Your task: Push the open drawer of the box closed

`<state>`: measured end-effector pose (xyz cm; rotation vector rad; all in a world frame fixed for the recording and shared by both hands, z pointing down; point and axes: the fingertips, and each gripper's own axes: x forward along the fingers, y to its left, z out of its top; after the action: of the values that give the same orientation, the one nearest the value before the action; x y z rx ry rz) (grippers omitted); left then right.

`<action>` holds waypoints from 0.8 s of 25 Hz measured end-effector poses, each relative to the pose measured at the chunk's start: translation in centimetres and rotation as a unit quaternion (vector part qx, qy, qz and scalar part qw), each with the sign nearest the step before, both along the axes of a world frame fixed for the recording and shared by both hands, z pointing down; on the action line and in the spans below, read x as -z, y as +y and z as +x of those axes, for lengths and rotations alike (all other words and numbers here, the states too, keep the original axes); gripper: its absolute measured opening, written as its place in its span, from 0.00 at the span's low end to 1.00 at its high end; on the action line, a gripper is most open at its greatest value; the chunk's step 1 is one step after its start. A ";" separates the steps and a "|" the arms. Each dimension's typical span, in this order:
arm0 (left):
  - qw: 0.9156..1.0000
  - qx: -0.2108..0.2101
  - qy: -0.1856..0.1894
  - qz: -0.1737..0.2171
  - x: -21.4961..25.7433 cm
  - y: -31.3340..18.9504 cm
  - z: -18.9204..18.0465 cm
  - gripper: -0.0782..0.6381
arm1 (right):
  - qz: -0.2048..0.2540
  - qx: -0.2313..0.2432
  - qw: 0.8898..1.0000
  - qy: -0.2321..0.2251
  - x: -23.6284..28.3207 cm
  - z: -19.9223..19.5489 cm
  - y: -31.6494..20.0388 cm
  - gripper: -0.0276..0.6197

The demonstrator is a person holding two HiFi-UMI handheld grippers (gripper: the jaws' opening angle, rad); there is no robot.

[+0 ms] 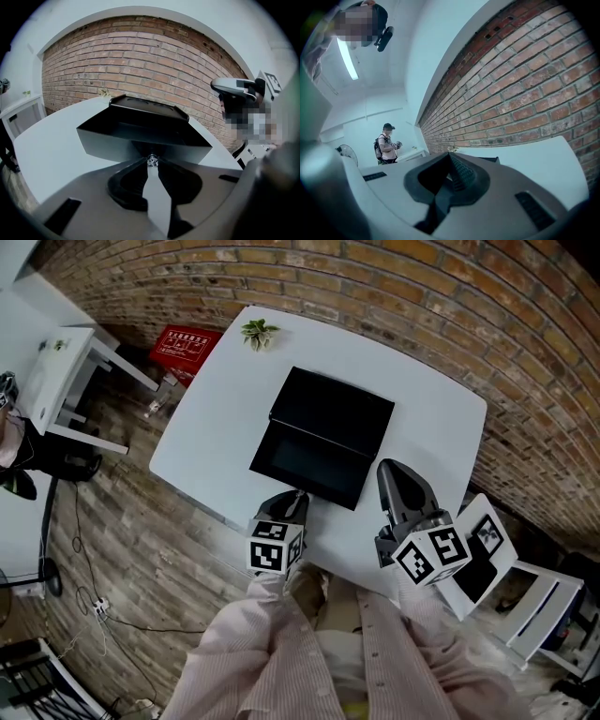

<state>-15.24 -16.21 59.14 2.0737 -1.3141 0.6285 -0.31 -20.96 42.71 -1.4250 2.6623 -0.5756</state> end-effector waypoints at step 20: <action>1.000 0.016 -0.006 0.000 -0.1 -1.3 0.2 0.20 | 0.005 -0.007 1.000 -0.008 0.2 1.3 -0.9 0.05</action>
<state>-15.09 -17.50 59.28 2.0480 -1.3518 0.6277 1.03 -21.90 42.50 -1.4301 2.6361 -0.5704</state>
